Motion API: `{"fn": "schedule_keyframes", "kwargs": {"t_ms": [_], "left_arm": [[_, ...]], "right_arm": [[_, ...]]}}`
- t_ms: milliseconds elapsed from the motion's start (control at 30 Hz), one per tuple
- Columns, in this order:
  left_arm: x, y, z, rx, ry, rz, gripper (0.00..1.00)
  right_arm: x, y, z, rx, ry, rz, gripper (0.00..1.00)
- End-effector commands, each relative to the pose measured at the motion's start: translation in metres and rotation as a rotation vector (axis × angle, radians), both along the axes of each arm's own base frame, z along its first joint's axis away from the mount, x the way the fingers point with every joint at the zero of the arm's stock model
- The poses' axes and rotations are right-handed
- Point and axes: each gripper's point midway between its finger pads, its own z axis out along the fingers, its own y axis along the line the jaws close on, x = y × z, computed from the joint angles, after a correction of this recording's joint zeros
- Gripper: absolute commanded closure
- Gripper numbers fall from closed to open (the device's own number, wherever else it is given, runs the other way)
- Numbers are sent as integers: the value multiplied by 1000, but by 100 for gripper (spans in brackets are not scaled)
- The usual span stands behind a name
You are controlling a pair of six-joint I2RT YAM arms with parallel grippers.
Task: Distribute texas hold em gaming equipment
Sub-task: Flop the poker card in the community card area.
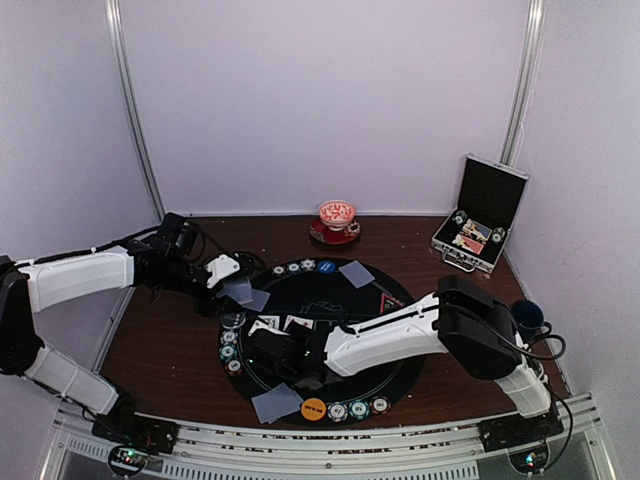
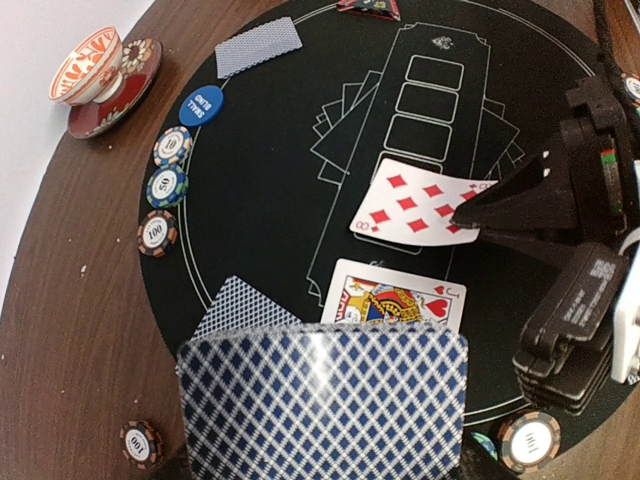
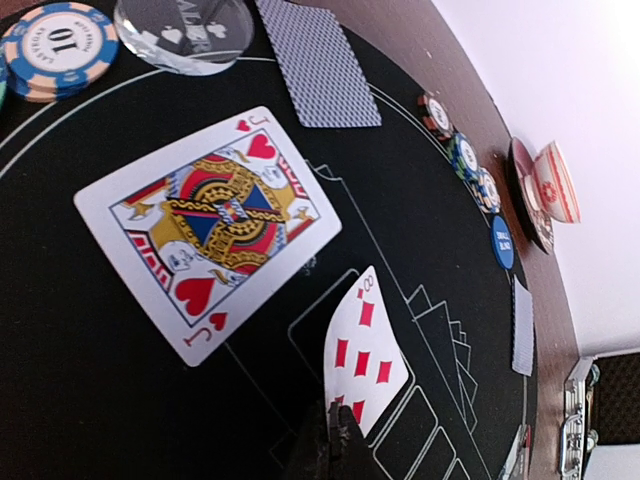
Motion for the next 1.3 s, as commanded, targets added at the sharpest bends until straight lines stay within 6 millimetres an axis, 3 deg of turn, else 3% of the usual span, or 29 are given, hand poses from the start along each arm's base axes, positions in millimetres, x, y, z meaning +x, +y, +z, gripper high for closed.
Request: {"fn": "schedule_keyframes", "kwargs": {"t_ms": [0,400,1267], "left_arm": [[13,-5,17,-45,-45,6,40],[13,-5,18,-46,-48,6,40],[13,-5,18,-47,-48,7,40]], "right_arm": [[-7,19,-5,40,66,76,98],[-13,9,-16,0,80,129,96],[5,0,-22,-70,-6,122,97]]}}
